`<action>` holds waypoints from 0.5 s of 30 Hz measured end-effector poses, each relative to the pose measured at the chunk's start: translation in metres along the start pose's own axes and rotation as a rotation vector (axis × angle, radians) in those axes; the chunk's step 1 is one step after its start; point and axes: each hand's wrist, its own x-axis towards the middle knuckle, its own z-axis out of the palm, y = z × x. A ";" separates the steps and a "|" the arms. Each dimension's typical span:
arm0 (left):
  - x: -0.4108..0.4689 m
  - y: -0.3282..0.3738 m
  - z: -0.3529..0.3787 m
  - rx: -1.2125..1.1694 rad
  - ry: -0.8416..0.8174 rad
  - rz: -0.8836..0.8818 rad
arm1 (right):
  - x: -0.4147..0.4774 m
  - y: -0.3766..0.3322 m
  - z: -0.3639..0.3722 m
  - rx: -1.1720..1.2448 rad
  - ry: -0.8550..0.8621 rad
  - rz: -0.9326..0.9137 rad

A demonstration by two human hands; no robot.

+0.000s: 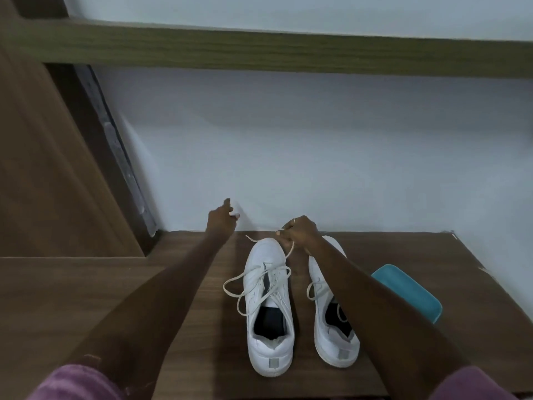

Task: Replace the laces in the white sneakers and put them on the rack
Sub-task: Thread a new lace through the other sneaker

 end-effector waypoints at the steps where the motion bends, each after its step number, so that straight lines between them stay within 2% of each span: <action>1: -0.005 -0.005 0.006 0.111 -0.067 -0.001 | 0.001 0.003 0.003 -0.009 -0.013 0.018; 2: -0.010 -0.008 0.011 0.173 -0.125 0.013 | 0.002 0.006 0.006 -0.024 -0.029 0.036; 3: -0.013 -0.011 0.015 0.128 -0.178 -0.001 | 0.003 0.010 0.008 -0.009 -0.049 0.068; 5: -0.022 -0.013 0.023 -0.087 -0.341 -0.076 | 0.001 0.012 0.010 0.114 -0.102 0.158; 8: -0.037 -0.008 0.027 -0.211 -0.577 -0.080 | -0.004 0.009 0.010 0.431 -0.166 0.165; 10: -0.039 -0.004 0.027 -0.154 -0.635 -0.064 | -0.005 0.004 0.009 0.722 -0.225 0.131; 11: -0.040 -0.005 0.028 -0.117 -0.647 -0.036 | -0.007 0.002 0.008 0.769 -0.251 0.115; 12: -0.041 -0.005 0.028 -0.072 -0.664 0.003 | -0.007 -0.003 0.006 0.688 -0.234 0.101; 15: -0.044 -0.012 0.033 -0.004 -0.666 0.073 | -0.005 0.005 0.012 0.064 -0.049 0.059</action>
